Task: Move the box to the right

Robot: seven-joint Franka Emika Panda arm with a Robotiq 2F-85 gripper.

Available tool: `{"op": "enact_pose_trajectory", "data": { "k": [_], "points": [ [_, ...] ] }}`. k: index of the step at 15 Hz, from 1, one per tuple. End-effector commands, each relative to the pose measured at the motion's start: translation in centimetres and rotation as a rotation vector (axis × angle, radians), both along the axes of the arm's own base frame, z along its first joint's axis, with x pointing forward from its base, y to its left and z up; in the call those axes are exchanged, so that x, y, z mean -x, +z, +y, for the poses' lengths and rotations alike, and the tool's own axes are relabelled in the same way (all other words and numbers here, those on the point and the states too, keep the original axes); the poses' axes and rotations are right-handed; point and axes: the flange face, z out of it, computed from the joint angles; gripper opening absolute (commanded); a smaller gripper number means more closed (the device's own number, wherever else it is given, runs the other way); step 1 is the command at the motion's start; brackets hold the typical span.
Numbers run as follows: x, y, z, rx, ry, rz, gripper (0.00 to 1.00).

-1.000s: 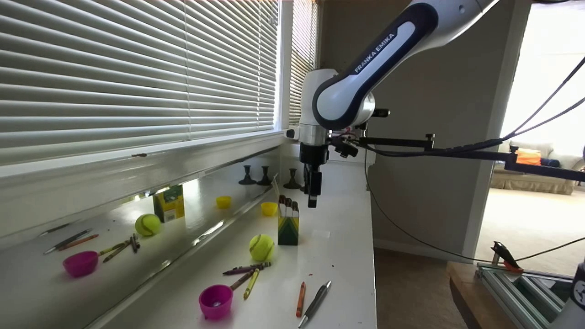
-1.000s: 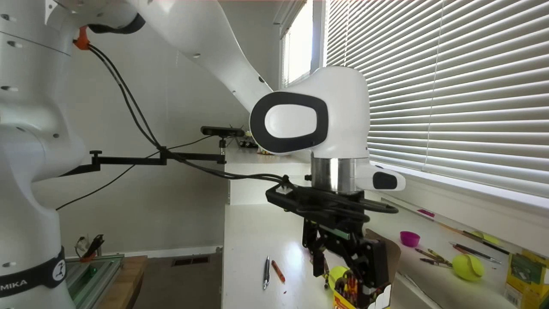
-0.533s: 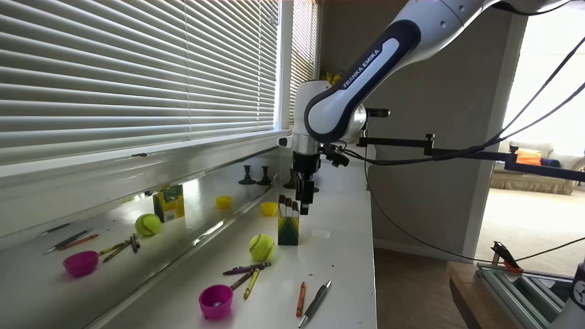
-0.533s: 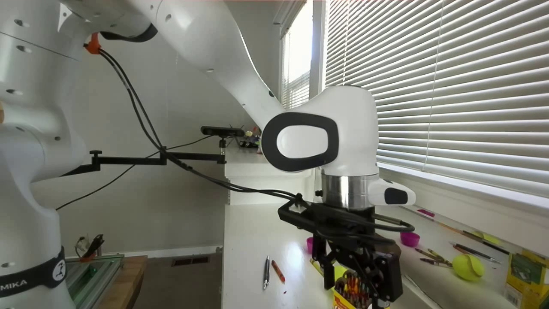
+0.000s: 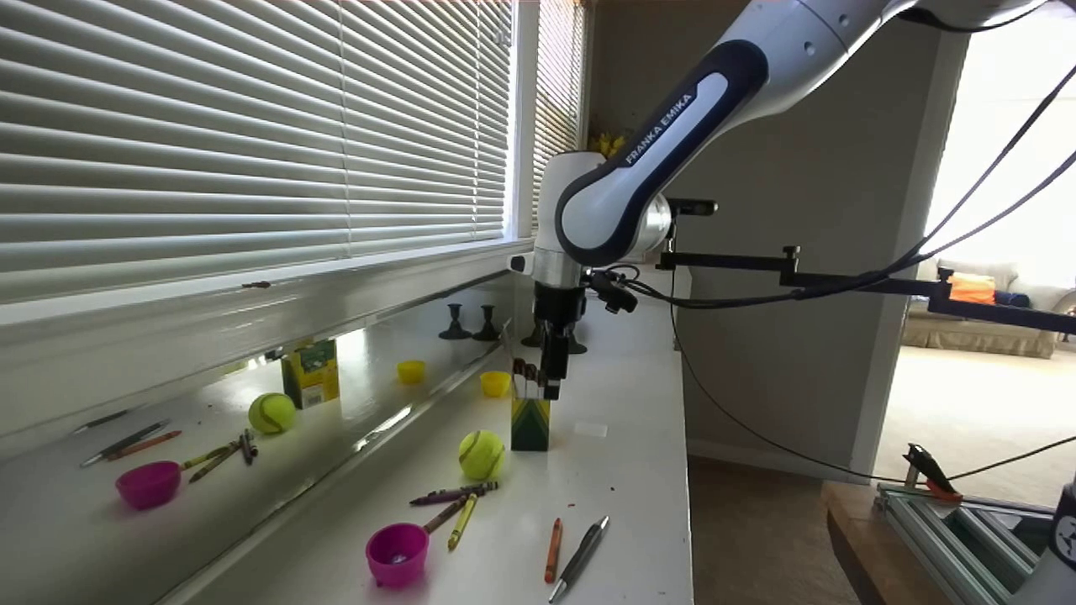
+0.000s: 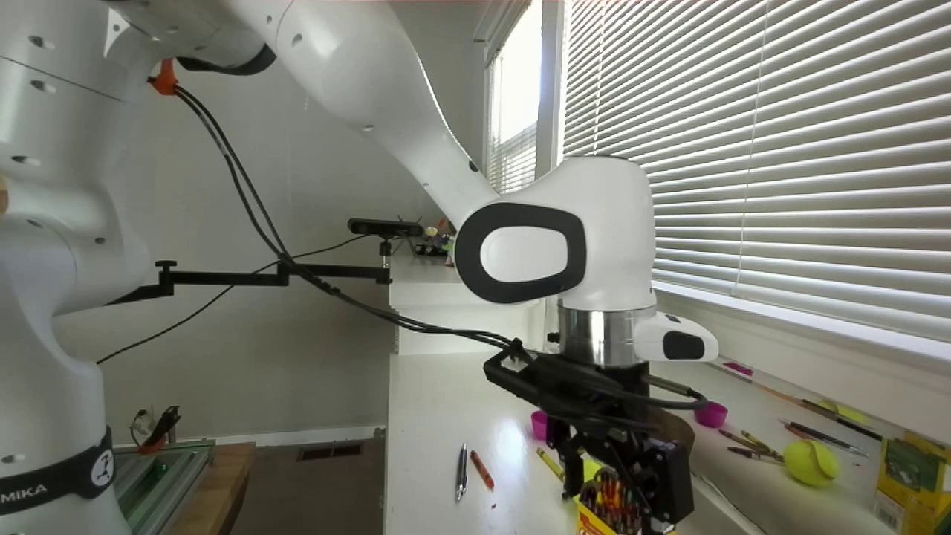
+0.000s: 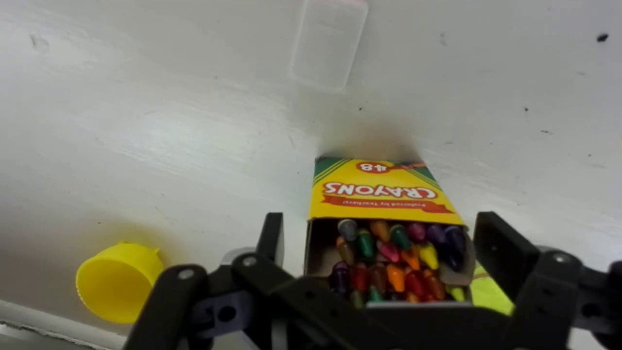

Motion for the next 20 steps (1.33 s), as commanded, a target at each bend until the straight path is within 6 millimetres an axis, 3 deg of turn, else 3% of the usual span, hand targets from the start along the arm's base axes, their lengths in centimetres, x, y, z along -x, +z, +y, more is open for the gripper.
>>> {"op": "enact_pose_trajectory", "data": {
  "k": [1,20],
  "points": [
    [-0.8,-0.2,-0.5,-0.012,-0.076,-0.058,1.00],
    [-1.5,-1.7,0.4,-0.043,-0.124,-0.062,1.00]
  ]
}}
